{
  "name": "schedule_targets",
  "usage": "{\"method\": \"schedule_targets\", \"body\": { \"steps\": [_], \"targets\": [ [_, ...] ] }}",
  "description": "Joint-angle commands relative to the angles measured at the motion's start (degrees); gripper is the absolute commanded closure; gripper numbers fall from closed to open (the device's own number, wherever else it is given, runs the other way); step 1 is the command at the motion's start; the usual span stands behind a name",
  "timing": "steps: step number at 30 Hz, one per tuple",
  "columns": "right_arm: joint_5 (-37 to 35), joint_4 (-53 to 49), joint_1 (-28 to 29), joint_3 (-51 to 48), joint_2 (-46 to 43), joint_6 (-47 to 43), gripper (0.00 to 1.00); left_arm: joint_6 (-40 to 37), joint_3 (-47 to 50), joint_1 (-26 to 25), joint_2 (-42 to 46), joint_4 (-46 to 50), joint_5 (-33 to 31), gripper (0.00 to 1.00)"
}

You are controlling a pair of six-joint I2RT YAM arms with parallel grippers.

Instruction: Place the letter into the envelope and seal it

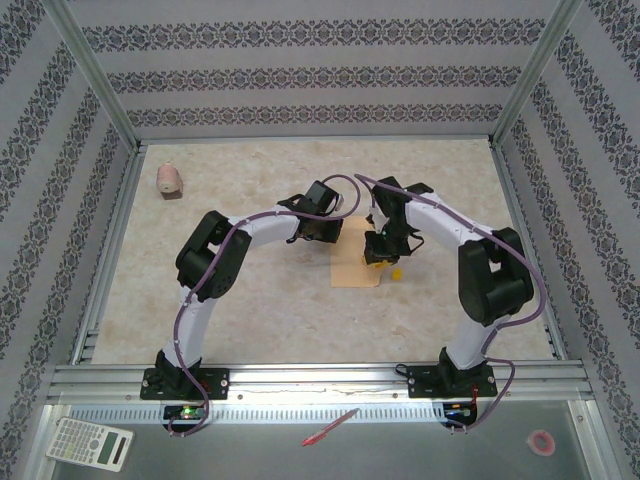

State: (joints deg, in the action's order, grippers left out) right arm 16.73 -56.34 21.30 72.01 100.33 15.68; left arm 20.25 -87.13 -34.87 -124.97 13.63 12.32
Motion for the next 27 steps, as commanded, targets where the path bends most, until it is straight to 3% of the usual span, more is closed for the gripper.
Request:
{"method": "schedule_targets", "body": {
  "steps": [1, 27],
  "targets": [
    [-0.7, -4.9, 1.0, -0.9, -1.8, 0.1, 0.93, 1.6, 1.5, -0.5, -1.2, 1.9, -2.5, 1.0],
    [-3.2, -6.6, -3.2, 14.9, 13.3, -4.6, 0.95, 0.7, 2.8, -0.5, -0.3, 0.1, -0.6, 1.0]
  ]
}}
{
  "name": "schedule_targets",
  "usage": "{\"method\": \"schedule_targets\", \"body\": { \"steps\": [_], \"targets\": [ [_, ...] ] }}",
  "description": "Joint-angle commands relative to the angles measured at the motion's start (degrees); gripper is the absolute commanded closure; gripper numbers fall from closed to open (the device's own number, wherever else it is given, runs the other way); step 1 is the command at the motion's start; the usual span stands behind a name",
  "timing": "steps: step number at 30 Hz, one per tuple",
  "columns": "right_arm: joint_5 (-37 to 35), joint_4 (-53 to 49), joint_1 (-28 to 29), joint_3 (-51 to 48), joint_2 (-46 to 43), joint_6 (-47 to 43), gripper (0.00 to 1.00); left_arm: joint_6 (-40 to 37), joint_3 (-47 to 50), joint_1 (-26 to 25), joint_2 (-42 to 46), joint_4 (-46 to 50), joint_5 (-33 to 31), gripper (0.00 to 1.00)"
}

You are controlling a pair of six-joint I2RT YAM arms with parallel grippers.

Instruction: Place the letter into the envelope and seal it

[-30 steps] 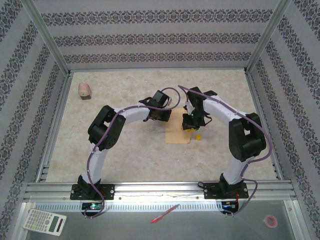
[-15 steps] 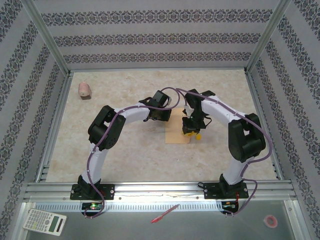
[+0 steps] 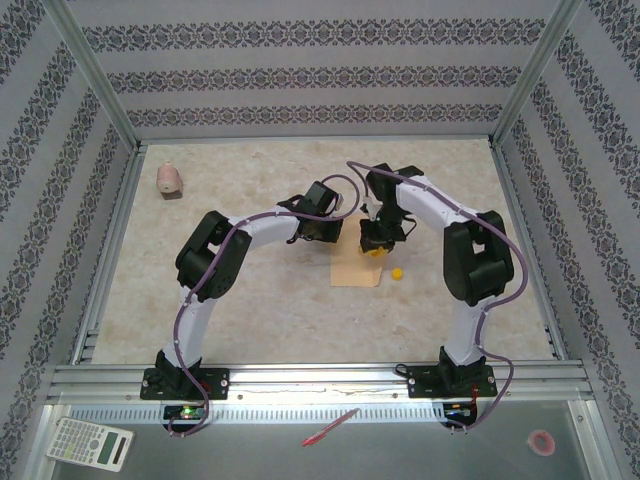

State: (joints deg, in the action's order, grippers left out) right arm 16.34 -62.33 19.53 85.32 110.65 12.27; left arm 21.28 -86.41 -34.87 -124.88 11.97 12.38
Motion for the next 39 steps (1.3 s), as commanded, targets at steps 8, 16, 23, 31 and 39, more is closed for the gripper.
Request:
{"method": "schedule_targets", "body": {
  "steps": [8, 16, 23, 31, 39],
  "targets": [
    [-3.2, -2.9, -2.4, 5.8, 4.3, -2.4, 0.95, 0.2, 2.5, -0.5, -0.4, 1.8, -0.7, 1.0],
    [-2.8, -2.9, -0.7, 1.1, 0.7, -1.4, 0.95, 1.7, 2.0, -0.5, -0.7, 1.8, -1.3, 1.0],
    [-1.9, -1.7, 2.1, -5.7, -3.4, 0.6, 0.95, 2.4, 1.8, -0.5, -0.7, 2.3, -1.9, 1.0],
    [-1.9, -2.1, 3.3, -8.9, -6.9, 1.9, 0.95, 2.6, 1.5, -0.5, -0.7, 2.5, -2.0, 1.0],
    [-2.8, -3.6, 3.1, -3.7, -3.0, 0.2, 0.95, 2.1, 1.5, -0.5, -0.4, 2.5, -1.7, 1.0]
  ]
}}
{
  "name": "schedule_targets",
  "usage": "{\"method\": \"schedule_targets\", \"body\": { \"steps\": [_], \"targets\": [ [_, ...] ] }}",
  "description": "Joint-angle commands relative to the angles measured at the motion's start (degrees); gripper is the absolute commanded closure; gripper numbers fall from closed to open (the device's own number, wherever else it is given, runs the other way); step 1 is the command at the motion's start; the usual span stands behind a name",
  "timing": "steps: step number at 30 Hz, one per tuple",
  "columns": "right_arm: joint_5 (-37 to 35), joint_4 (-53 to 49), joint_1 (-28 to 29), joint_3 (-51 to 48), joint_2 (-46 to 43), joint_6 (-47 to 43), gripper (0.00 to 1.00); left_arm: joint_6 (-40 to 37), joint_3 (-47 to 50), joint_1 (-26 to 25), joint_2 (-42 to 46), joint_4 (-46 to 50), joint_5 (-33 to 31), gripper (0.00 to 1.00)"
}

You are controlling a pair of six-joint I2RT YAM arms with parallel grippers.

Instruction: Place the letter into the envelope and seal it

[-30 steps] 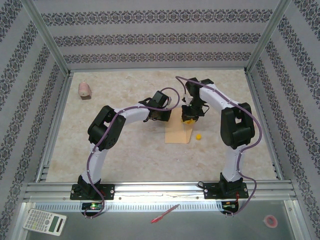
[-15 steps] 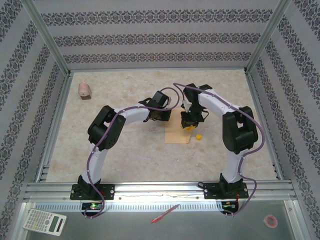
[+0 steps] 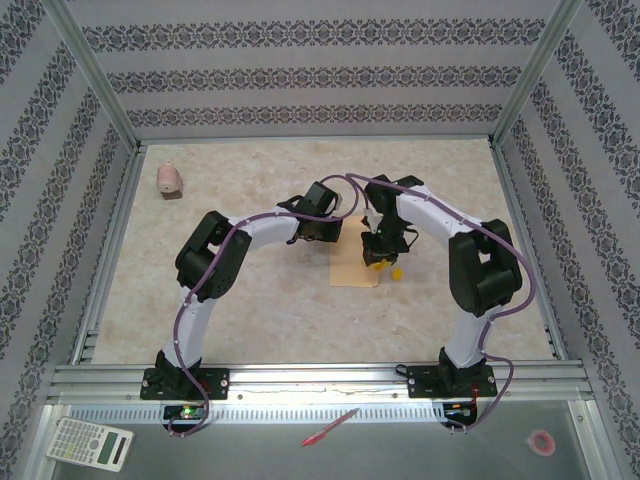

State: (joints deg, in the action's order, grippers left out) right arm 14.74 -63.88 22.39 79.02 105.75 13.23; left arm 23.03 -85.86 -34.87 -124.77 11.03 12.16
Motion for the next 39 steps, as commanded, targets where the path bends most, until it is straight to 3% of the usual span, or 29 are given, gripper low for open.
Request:
{"method": "schedule_targets", "body": {
  "steps": [1, 21, 39],
  "targets": [
    [-1.4, -2.3, 0.0, 3.5, 2.6, -1.1, 0.95, 0.2, 1.1, -0.5, -0.5, 3.5, -1.6, 1.0],
    [-2.2, -6.2, -3.6, 18.7, 12.7, -4.2, 0.95, -0.2, 0.8, -0.5, 0.1, 3.5, -1.2, 1.0],
    [-2.2, -7.4, 0.7, 3.6, 2.1, -2.9, 0.95, 0.1, 0.2, -0.5, -0.1, 3.7, -1.7, 1.0]
  ]
}}
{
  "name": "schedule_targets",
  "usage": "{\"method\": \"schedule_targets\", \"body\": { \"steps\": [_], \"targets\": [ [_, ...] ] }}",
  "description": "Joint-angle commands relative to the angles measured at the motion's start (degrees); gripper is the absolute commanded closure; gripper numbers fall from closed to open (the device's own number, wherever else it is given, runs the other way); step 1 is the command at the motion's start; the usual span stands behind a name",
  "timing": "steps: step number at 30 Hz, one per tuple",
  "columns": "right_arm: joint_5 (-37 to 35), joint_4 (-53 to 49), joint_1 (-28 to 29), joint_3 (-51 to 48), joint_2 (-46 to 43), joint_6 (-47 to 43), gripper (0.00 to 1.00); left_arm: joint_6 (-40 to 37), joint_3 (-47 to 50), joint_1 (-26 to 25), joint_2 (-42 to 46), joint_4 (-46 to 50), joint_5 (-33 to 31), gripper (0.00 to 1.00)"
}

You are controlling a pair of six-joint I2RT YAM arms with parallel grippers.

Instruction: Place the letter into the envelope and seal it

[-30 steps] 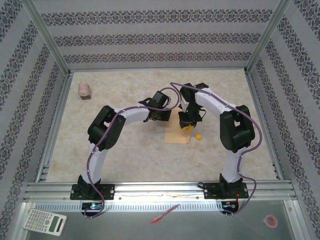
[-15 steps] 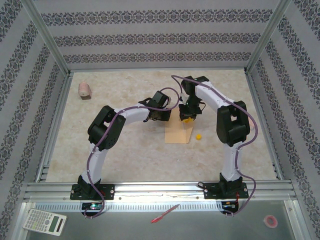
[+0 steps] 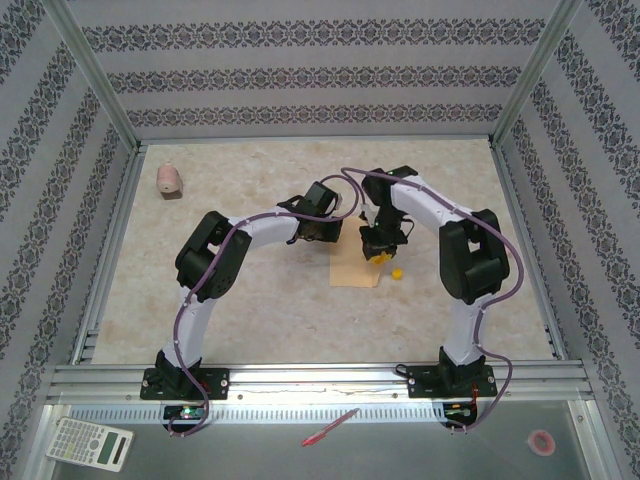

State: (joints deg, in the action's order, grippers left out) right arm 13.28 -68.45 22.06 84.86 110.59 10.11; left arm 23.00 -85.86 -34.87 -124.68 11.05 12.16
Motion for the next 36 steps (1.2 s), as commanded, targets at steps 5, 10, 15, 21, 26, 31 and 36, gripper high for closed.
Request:
{"method": "schedule_targets", "body": {
  "steps": [5, 10, 15, 21, 26, 31, 36],
  "targets": [
    [-0.3, -4.2, 1.9, -4.2, -5.0, 0.5, 0.95, 0.1, 0.2, -0.5, 0.1, 3.7, -1.8, 1.0],
    [0.4, -4.3, 2.1, -3.6, -3.8, 0.3, 0.95, 0.3, 0.3, -0.5, 0.2, 3.5, -1.7, 1.0],
    [1.6, -3.8, 2.2, -0.3, -0.1, -0.4, 0.95, 0.4, 0.5, -0.5, 0.5, 3.4, -1.7, 1.0],
    [1.7, -3.7, 1.5, 3.2, 4.4, -1.4, 0.95, 0.6, 1.1, -0.4, 0.8, 3.0, -1.3, 1.0],
    [1.4, -3.5, 0.1, 5.8, 7.6, -2.2, 0.95, 0.7, 1.6, -0.5, 1.2, 2.8, -1.2, 1.0],
    [0.5, -3.8, -1.9, 9.8, 10.4, -2.6, 0.96, 0.6, 2.1, -0.5, 1.2, 2.5, -1.0, 1.0],
    [-0.1, -4.6, -3.3, 14.7, 13.0, -2.6, 0.96, 0.6, 2.3, -0.5, 1.1, 2.3, -1.0, 1.0]
  ]
}}
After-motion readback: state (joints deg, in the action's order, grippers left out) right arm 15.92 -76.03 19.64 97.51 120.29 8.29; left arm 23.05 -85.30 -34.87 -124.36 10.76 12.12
